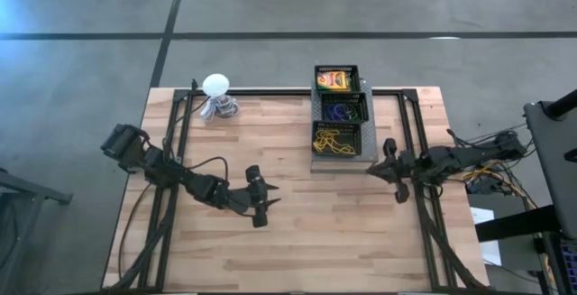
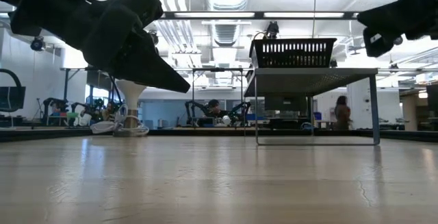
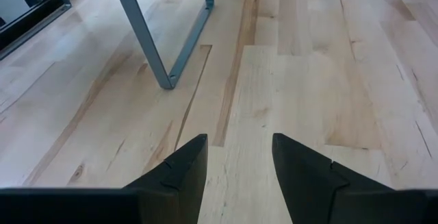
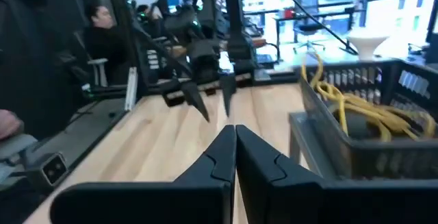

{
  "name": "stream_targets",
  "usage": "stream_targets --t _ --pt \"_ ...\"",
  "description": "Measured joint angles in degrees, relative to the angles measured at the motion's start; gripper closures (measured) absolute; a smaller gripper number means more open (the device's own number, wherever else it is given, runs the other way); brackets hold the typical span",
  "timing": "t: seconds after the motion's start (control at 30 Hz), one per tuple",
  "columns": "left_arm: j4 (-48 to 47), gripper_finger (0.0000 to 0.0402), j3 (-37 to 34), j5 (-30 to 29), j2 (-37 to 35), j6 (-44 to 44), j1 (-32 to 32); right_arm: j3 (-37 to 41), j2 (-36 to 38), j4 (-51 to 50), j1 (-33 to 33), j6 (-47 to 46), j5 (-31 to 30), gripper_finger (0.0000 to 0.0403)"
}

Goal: Pick & Place Office Desk Supplies
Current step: Return to Home Position

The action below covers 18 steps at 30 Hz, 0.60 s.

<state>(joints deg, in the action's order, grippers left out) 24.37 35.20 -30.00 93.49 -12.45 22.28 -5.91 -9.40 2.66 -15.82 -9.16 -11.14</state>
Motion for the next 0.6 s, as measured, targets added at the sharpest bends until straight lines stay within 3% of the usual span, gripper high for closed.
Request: stream_targets --t 0.2,0.6 --pt "-0.2 0.0233 0.0 0.0 0.0 0.0 0.0 3.3 9.4 -4.1 0.0 -1.3 -1.0 0.0394" --pt "-0.4 0.0233 0.0 0.0 0.0 0.0 0.0 4.3 9.0 -3.2 0.6 -1.6 -1.6 0.0394"
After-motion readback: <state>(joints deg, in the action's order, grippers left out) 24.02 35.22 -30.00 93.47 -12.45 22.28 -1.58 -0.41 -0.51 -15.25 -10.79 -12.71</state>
